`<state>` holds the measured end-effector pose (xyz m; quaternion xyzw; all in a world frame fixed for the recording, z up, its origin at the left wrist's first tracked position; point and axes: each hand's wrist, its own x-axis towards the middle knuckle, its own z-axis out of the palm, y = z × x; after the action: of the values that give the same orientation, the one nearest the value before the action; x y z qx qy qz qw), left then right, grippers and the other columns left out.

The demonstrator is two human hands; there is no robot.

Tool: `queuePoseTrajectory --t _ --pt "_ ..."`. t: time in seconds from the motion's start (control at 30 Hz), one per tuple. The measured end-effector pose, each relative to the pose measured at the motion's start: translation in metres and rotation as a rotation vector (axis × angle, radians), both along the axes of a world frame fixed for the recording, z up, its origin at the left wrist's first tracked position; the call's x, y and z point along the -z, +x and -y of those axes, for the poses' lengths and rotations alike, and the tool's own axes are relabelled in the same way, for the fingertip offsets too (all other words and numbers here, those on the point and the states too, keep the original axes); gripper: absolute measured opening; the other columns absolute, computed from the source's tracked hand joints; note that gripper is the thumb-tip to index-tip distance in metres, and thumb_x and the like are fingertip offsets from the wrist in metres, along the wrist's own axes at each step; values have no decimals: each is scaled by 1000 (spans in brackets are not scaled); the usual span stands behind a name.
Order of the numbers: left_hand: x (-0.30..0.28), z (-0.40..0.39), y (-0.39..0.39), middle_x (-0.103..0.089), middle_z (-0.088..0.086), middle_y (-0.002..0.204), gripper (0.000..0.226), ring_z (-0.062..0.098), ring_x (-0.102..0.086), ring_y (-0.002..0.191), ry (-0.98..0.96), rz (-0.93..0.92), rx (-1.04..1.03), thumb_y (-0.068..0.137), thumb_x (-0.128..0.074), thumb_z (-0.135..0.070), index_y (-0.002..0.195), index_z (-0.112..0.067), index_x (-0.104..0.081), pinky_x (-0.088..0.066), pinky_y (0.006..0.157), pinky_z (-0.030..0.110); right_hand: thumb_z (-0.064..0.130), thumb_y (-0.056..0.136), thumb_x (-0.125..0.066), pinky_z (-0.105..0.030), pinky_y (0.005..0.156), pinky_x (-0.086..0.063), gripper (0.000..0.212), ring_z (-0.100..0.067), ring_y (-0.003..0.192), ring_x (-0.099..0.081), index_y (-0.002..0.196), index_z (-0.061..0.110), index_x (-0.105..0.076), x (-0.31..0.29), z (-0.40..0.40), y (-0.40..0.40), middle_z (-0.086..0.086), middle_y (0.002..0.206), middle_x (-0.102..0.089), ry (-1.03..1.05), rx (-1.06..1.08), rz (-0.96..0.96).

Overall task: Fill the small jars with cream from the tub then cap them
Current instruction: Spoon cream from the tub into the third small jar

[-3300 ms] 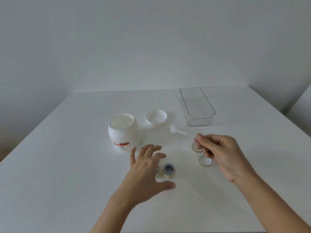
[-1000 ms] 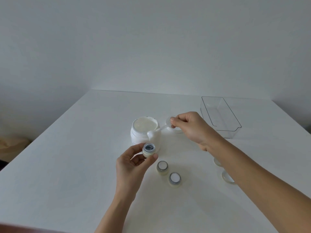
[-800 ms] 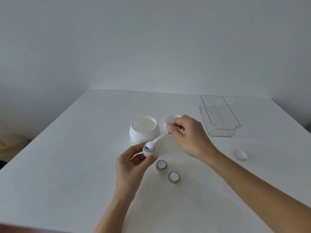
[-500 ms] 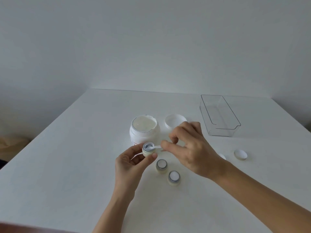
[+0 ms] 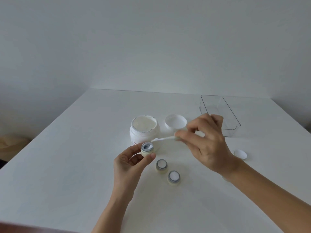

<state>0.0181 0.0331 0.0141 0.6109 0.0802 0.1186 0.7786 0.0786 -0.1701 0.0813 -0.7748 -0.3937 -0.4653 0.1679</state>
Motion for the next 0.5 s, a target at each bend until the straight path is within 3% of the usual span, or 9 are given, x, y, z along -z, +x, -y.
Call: queuePoseTrajectory --t 0.1,0.2,0.37,0.5 --pt "1 0 -1 -80 1 87 31 10 -75 79 17 12 -14 72 -82 0 94 -22 -78 -55 69 14 27 93 -60 -32 78 -27 18 -16 70 -47 80 19 -69 -11 -12 11 0 76 -52 141 68 -118" --pt "2 1 -2 -80 2 88 32 11 -75 78 44 23 -15 72 -83 1 94 -21 -77 -54 70 14 28 91 -59 -31 78 -26 19 -19 73 -51 79 18 -71 -20 -31 24 -2 81 -51 134 138 -267" --pt "2 3 -3 -80 1 88 33 11 -74 76 90 27 -20 72 -83 1 92 -24 -77 -56 70 15 28 92 -58 -25 74 -13 19 -23 87 -48 85 16 -70 -18 -68 49 -2 89 -45 -20 210 -454" --pt "3 2 -2 -80 2 89 33 12 -75 78 96 27 -25 71 -84 1 97 -19 -76 -55 70 15 33 96 -49 -31 77 -17 25 -25 95 -40 90 18 -68 -15 -86 64 1 93 -36 -238 211 -542"
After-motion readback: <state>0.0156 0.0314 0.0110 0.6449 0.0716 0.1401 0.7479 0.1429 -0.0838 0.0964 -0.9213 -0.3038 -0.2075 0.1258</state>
